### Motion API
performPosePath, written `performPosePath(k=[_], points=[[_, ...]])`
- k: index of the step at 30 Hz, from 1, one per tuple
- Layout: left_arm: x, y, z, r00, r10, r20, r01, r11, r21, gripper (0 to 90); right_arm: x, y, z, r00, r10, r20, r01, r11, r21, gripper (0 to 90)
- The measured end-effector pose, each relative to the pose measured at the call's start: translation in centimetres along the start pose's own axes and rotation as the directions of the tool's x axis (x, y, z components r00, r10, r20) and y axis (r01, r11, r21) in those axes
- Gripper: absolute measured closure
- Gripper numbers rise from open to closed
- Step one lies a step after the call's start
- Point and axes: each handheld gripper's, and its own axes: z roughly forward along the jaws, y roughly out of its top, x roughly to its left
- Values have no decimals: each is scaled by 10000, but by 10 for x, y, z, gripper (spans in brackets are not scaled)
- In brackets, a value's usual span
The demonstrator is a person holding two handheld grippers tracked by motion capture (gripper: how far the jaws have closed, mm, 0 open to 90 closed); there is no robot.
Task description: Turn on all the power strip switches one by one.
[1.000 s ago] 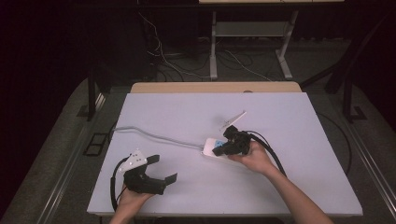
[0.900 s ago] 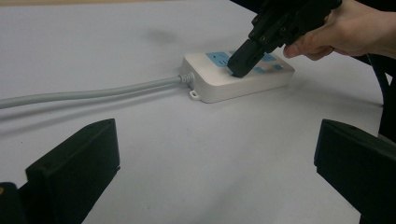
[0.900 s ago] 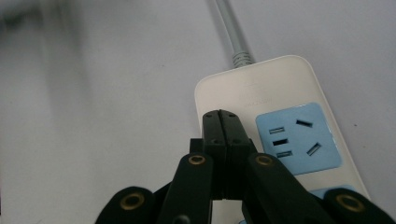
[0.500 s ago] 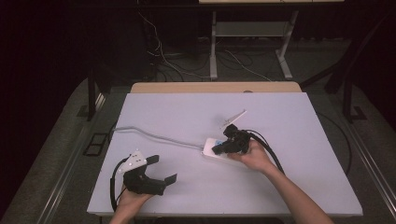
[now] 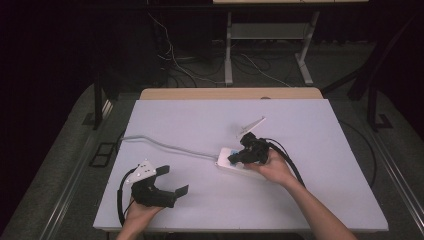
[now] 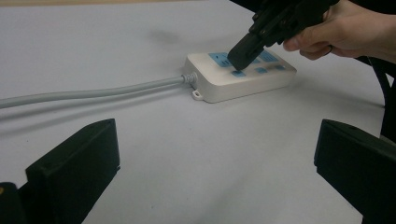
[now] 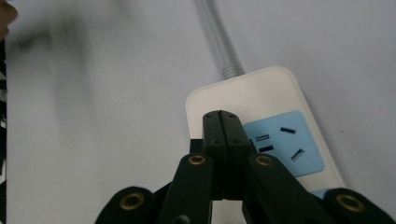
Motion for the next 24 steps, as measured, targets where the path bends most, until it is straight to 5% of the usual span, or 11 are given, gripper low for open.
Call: performPosePath(k=[12,24], points=[[-2,0,1,10000,4,7,-4,10000,-6,0,-3,-4,-39,9989,215,427,-181,9968,-775,846],[-3,0,1,10000,-14,29,14,10000,-53,0,4,-19,-76,9889,809,1243,-566,9807,-1873,252]])
